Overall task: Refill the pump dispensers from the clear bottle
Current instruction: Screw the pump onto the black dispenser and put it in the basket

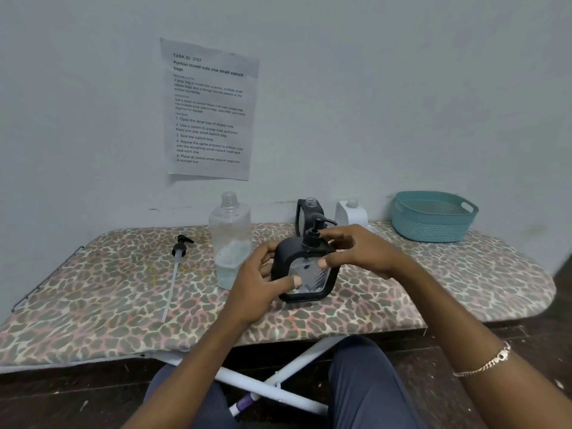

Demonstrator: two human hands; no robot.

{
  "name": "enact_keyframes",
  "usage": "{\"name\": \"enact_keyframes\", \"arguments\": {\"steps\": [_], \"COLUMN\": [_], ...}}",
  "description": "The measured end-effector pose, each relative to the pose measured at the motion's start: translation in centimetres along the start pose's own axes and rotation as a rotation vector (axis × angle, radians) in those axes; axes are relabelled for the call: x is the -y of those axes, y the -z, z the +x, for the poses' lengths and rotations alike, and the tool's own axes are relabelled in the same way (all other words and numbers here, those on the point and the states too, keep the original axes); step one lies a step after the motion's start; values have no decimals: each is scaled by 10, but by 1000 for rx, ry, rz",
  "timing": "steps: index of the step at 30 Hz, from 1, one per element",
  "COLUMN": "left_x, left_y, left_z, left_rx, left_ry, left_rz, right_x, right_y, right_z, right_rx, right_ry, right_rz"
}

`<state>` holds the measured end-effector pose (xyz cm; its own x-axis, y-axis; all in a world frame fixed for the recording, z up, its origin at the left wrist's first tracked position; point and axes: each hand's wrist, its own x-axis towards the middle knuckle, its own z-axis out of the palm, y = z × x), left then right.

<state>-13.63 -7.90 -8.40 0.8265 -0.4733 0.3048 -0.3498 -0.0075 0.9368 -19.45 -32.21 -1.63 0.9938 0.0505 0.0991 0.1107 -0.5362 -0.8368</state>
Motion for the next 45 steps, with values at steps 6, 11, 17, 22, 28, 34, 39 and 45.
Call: {"name": "enact_keyframes", "arguments": {"steps": [6, 11, 17, 22, 28, 34, 39, 45], "left_x": [-33, -67, -99, -117, -121, -102, -76, -39], "left_y": [-9, -32, -76, -123, -193, -259, -299, -329], "left_z": [36, 80, 147, 201, 268, 314, 331, 333], "left_rx": [109, 200, 282, 266, 223, 165, 218, 354], "left_ry": [-35, -81, -161, -174, -174, -73, 10, 27], "left_rz": [-67, -86, -49, 10, 117, 150, 136, 264], "right_x": [26, 47, 54, 47, 27, -17, -62, -134], "right_y": [59, 111, 177, 231, 294, 330, 339, 330], "right_z": [-3, -8, -11, -11, -11, -1, 8, 24], "right_rx": [79, -2, -162, -294, -454, -632, -700, -741], "right_ry": [44, 55, 30, -20, -103, -217, -286, -403], "right_rz": [-38, -111, -168, -212, -283, -368, -409, -429]}}
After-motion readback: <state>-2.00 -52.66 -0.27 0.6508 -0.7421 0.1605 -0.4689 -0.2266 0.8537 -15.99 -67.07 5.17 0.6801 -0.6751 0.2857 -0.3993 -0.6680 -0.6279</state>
